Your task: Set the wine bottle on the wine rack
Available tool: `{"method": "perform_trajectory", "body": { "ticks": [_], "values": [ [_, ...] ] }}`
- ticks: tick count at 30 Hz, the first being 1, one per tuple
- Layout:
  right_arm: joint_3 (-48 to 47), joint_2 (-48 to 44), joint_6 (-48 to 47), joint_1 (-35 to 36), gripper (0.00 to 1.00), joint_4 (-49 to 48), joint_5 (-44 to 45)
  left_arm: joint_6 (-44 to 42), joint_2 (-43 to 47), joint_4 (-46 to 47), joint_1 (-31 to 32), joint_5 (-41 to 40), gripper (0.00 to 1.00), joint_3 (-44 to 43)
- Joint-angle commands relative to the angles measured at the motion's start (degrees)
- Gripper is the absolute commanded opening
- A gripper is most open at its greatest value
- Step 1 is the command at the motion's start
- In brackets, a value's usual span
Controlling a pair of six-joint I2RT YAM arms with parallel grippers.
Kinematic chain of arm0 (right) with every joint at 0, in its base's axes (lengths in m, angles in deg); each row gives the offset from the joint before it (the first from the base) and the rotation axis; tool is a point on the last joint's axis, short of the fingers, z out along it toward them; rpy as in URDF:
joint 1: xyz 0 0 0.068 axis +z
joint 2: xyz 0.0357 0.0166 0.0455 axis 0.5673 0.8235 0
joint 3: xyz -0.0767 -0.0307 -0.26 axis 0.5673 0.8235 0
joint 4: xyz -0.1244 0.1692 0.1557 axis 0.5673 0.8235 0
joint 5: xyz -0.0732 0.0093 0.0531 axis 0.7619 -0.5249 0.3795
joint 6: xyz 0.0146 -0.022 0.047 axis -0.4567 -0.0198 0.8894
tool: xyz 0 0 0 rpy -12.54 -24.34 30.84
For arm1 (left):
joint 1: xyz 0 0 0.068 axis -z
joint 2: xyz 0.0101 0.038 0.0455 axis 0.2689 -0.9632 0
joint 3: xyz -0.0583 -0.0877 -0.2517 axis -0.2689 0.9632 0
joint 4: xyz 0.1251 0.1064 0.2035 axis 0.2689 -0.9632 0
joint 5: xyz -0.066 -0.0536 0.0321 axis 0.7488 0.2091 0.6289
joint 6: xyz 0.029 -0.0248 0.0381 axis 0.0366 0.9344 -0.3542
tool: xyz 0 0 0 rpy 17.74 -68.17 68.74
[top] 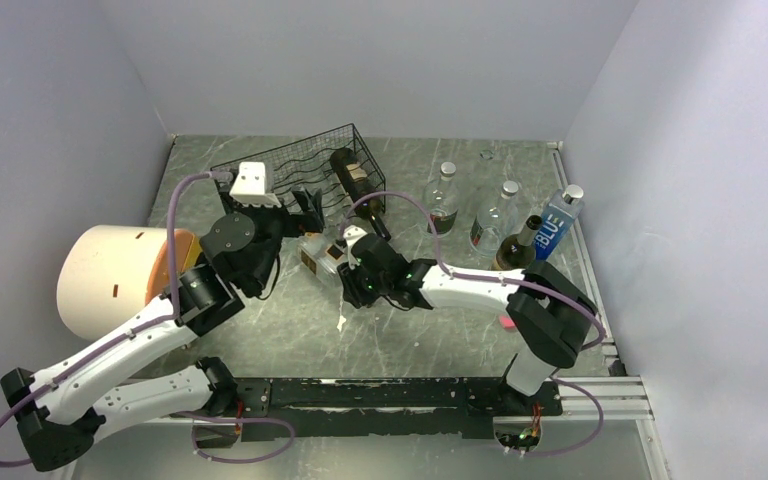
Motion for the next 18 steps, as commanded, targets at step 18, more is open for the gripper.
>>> {"method": "perform_trajectory", "body": {
  "ticks": [18],
  "values": [
    [-19.0, 14.3, 12.1, 0.8, 0.00, -15.1, 10.1, -5.3, 0.1, 0.6, -0.5, -5.3, 0.99, -5.5]
  ]
}}
